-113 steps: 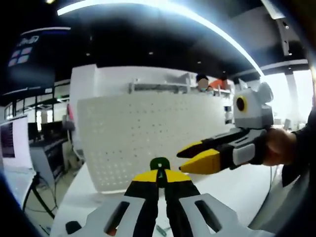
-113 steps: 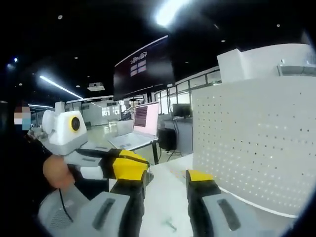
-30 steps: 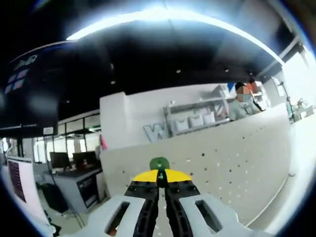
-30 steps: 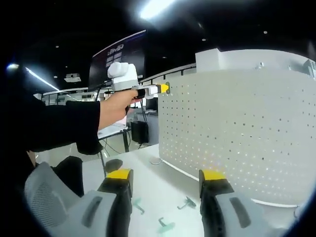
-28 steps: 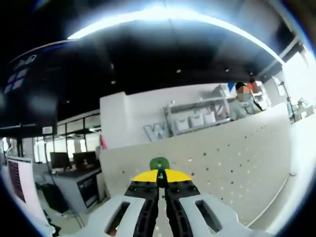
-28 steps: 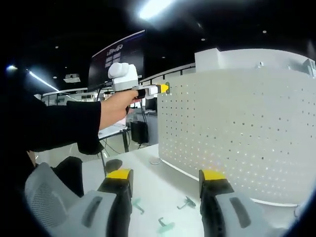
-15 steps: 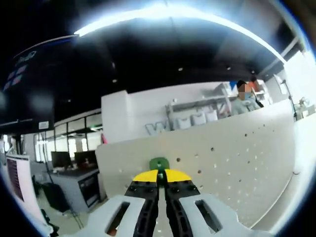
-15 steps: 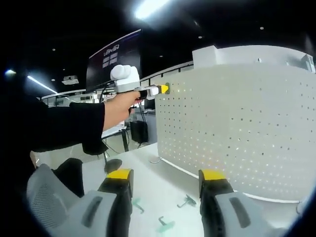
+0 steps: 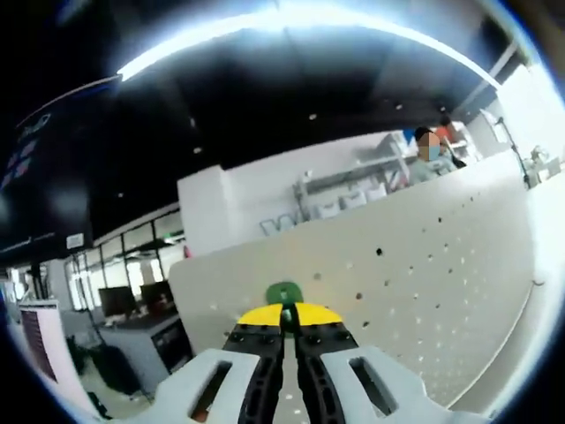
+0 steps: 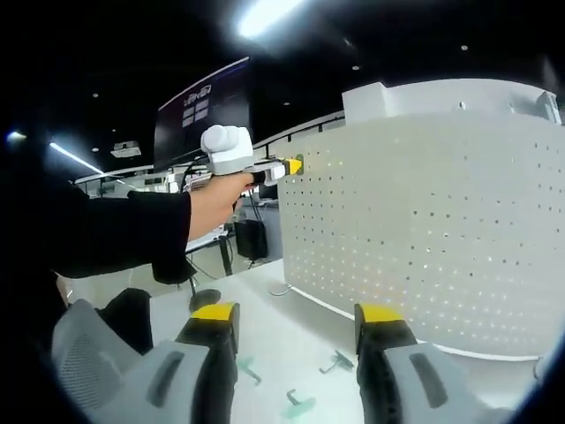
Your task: Insert the hook assembly into the mounting plate slot until the hook locks in place.
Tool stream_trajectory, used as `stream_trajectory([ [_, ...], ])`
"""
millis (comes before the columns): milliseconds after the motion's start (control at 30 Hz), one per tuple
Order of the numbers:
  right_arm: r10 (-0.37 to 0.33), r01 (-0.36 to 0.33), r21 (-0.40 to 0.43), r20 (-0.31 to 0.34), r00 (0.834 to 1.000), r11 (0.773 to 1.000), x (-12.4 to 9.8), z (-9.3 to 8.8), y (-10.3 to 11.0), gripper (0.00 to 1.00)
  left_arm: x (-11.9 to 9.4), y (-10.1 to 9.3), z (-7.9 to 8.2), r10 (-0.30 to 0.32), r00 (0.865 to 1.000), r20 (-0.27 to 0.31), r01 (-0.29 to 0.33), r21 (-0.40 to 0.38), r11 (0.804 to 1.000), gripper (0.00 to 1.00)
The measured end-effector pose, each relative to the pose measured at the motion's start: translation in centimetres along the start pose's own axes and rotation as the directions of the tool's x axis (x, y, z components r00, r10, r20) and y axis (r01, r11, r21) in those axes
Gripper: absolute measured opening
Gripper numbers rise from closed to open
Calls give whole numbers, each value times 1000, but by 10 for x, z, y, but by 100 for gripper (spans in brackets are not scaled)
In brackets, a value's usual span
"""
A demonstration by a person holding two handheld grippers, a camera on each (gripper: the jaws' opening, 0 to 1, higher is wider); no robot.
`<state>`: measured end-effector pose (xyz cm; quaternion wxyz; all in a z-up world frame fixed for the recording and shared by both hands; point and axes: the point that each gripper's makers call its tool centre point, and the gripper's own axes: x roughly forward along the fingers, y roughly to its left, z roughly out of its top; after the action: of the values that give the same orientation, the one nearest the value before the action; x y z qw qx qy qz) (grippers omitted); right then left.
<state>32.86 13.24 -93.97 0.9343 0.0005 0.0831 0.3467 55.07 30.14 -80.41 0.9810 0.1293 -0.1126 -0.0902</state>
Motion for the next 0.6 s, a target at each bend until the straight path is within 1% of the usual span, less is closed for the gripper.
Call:
stream_trajectory([
  [100, 4, -4, 0, 0, 1000, 1000, 1, 0, 1, 50, 0, 1, 0, -7, 1000, -2, 7, -12, 1000, 3],
  [200, 6, -6, 0, 0, 1000, 1000, 1, 0, 1, 50, -2, 1, 1, -19, 1000, -5, 18, -67, 998, 4],
  [333, 5, -5, -2, 5, 1000, 1000, 0, 2, 0, 50, -3, 1, 1, -23, 1000, -14, 22, -61, 998, 4],
  [433, 5, -5, -2, 4, 1000, 1000, 0, 2, 0, 50, -5, 4, 0, -12, 1000, -27, 9, -116, 993, 13],
  [467, 6, -6, -2, 6, 1000, 1000, 0, 3, 0, 50, -6, 4, 0, -12, 1000, -26, 9, -124, 992, 14],
  [533, 8, -8, -4, 9, 1000, 1000, 0, 4, 1, 50, -8, 2, 1, -25, 999, -25, 22, -113, 993, 12],
  [600, 10, -10, -5, 10, 1000, 1000, 0, 4, 2, 50, -11, 1, 3, -29, 999, -22, 26, -106, 994, 13],
])
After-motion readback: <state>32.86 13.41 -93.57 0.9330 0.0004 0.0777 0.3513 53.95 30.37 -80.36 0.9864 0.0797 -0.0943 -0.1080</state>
